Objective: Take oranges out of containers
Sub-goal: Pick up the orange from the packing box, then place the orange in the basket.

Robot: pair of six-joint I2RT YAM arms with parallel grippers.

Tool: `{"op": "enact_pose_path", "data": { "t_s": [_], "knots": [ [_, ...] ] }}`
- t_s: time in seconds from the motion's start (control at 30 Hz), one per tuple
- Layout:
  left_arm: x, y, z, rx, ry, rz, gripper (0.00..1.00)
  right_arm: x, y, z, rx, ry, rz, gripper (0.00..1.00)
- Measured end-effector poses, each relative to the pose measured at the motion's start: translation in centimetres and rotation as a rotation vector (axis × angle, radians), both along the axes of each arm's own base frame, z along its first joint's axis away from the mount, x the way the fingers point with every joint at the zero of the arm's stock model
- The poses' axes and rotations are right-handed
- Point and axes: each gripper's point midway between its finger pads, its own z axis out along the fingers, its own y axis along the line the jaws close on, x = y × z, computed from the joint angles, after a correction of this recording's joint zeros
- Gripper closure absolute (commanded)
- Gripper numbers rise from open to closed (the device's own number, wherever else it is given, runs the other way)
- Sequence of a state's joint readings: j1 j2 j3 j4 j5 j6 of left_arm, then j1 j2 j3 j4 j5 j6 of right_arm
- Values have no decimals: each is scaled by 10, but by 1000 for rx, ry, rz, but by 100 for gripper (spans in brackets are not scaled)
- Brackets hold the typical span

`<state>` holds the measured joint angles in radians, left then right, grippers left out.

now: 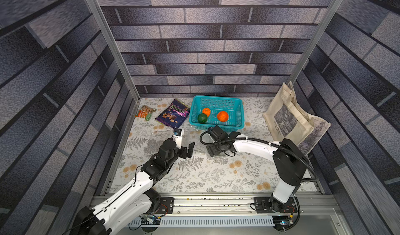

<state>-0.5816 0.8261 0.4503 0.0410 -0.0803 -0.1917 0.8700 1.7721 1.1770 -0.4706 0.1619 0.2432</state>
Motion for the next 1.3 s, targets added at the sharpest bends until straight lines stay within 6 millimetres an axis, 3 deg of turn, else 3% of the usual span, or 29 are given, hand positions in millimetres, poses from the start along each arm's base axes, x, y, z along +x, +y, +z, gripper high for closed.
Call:
{"op": "enact_pose_path", "data": {
  "t_s": [0.17, 0.43, 0.63, 0.77, 0.93, 1.07, 1.17, 1.3],
  "knots": [
    [0, 0, 0, 0, 0, 0, 0, 0, 0, -4, 4, 11, -3, 12],
    [0, 0, 0, -1, 0, -2, 0, -5, 0, -18, 14, 48, -4, 30],
    [0, 0, 0, -1, 0, -2, 0, -5, -2, -17, 26, 47, -10, 46],
    [0, 0, 0, -1, 0, -2, 0, -5, -3, -8, 34, 35, -5, 49],
    [0, 0, 0, 0, 2, -3, 0, -5, -8, 24, 59, -18, -2, 49],
    [0, 0, 2, 2, 2, -2, 0, 7, -7, 76, 110, -115, 11, 49],
    [2, 1, 10, 4, -8, 4, 0, 35, -9, 121, 173, -209, -2, 49],
    [6, 3, 23, 12, -28, 11, 0, 106, -22, 157, 207, -307, -61, 49]
  ]
}}
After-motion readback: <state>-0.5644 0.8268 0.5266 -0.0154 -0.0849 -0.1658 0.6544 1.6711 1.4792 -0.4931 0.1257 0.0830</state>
